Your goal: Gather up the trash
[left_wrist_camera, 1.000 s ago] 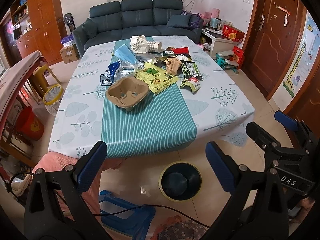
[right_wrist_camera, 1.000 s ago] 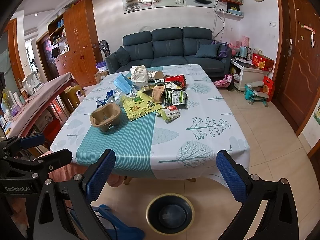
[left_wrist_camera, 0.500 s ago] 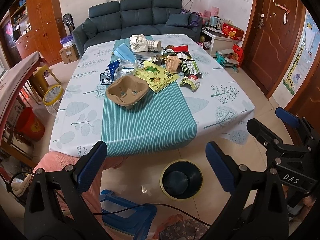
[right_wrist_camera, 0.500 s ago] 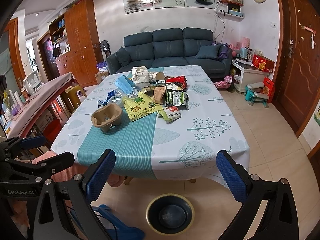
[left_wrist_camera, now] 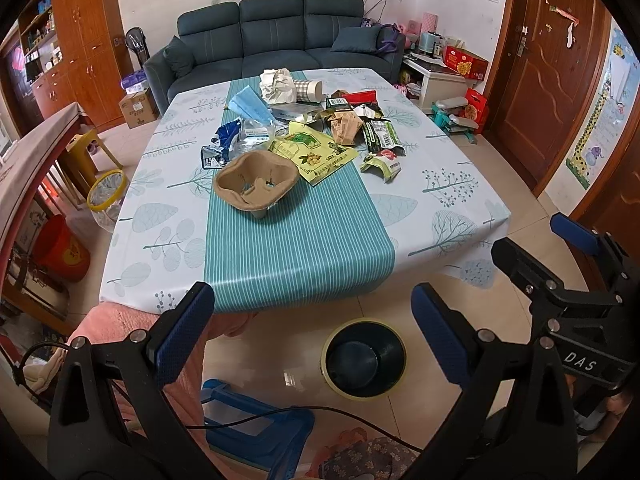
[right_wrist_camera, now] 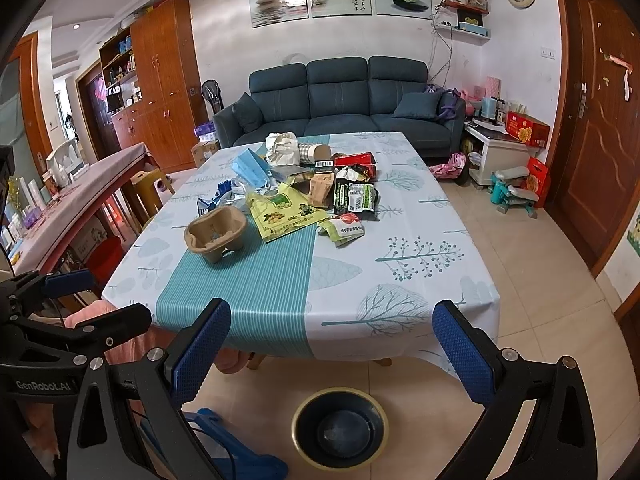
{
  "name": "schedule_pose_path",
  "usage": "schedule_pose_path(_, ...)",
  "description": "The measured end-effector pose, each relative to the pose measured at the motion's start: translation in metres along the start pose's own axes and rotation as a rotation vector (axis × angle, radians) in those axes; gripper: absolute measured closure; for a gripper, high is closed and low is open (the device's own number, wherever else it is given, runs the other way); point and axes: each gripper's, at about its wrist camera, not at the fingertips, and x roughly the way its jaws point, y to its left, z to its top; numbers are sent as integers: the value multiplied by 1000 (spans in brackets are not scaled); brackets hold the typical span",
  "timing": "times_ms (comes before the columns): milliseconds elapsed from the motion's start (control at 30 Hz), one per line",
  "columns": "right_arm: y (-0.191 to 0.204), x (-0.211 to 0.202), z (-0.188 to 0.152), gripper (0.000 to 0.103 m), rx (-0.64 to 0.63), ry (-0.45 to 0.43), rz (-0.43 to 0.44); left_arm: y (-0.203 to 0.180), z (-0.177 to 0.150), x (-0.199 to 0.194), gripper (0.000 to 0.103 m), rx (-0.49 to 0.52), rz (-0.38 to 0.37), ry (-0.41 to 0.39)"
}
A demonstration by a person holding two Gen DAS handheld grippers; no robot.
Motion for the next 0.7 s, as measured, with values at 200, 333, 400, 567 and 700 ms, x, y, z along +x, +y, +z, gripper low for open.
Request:
schedule_pose_path(200, 0, 1, -4, 1, 0, 0, 0, 0, 4, 0, 5, 1, 2, 1)
schedule_pose_path(333, 0, 2, -5, 1, 1, 0, 0, 0, -1, 1, 5, 1, 4, 7)
schedule_pose_path(400, -1, 3, -5, 1, 0, 1, -2, 1, -4, 1, 5, 1, 4, 8)
schedule_pose_path(567, 1, 0, 4, 1, 6, 4, -3, 0, 2, 1, 5, 0, 1, 9)
schedule_pose_path(700, -2, 3, 9, 1, 23, 0, 0, 4, -5, 4, 5, 2, -3, 14)
